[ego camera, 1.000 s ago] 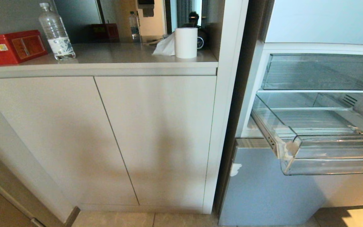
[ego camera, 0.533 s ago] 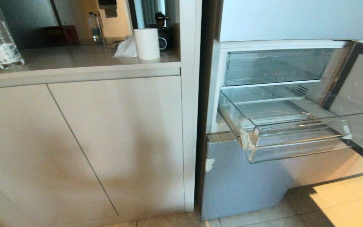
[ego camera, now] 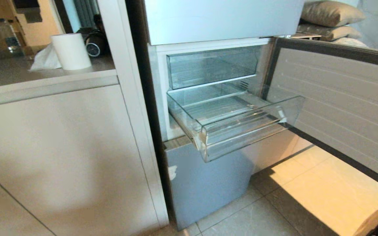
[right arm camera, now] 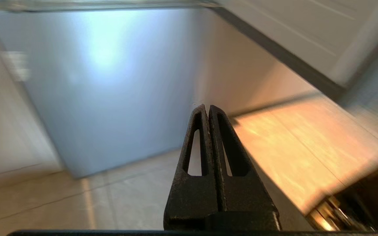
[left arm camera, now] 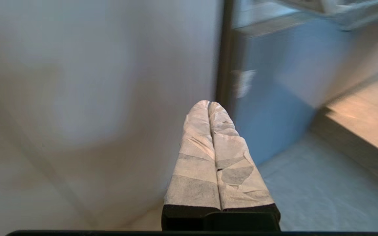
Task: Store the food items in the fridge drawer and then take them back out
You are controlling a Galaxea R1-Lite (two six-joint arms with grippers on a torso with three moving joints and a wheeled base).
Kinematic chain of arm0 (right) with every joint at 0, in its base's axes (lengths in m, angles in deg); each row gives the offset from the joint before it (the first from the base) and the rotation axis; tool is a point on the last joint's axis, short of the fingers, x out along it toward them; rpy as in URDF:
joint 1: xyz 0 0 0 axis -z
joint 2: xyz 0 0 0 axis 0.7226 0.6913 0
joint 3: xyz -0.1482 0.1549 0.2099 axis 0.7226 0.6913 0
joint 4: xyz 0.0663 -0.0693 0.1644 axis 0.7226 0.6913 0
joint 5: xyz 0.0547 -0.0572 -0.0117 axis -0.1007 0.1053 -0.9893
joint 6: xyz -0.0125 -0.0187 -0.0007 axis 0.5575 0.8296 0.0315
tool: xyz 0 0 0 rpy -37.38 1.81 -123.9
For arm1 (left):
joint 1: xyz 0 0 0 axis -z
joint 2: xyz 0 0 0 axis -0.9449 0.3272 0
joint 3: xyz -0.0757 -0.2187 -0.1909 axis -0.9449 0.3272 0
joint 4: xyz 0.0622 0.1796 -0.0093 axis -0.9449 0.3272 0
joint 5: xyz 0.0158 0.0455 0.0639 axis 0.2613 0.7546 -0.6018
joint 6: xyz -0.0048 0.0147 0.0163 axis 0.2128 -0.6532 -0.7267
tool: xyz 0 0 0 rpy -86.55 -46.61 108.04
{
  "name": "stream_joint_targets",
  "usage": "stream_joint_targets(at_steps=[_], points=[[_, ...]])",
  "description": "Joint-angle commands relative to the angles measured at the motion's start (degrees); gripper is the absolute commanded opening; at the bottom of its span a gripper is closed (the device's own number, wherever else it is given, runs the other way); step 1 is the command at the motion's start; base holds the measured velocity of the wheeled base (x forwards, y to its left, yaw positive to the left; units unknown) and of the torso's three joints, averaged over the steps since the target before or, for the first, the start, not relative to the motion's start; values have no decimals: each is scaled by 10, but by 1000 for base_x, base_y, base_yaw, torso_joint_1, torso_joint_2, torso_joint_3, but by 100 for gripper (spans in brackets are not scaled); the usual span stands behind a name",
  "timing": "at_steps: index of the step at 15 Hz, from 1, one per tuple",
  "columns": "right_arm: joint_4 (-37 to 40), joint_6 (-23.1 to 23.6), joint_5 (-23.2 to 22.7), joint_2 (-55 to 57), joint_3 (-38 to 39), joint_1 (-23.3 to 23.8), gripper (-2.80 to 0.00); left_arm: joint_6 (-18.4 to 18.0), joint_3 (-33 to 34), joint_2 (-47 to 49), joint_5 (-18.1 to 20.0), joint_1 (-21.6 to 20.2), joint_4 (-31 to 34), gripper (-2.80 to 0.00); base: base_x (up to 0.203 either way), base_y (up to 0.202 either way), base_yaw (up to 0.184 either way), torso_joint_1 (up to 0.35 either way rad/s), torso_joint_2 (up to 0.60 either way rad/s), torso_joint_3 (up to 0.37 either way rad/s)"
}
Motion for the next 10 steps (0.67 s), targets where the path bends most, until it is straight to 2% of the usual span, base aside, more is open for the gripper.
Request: stream_joint_targets(at_steps=[1,6,8,10], points=[[1,-3,0,1,1,0,-280,0,1,-1,0,0,0,-280,2,8,-177,6,4,2],[-1,-19,7,3,-6,1,-280,0,1,-2,0,0,0,-280,0,7,-146,4,1,1],[0,-30,54,36,-34,4,-280,0,1,-2,0,0,0,-280,0,0,0,0,0,0],[0,-57,123,125,-72,14,-280,0,1,-1,0,0,0,-280,0,0,0,0,0,0]])
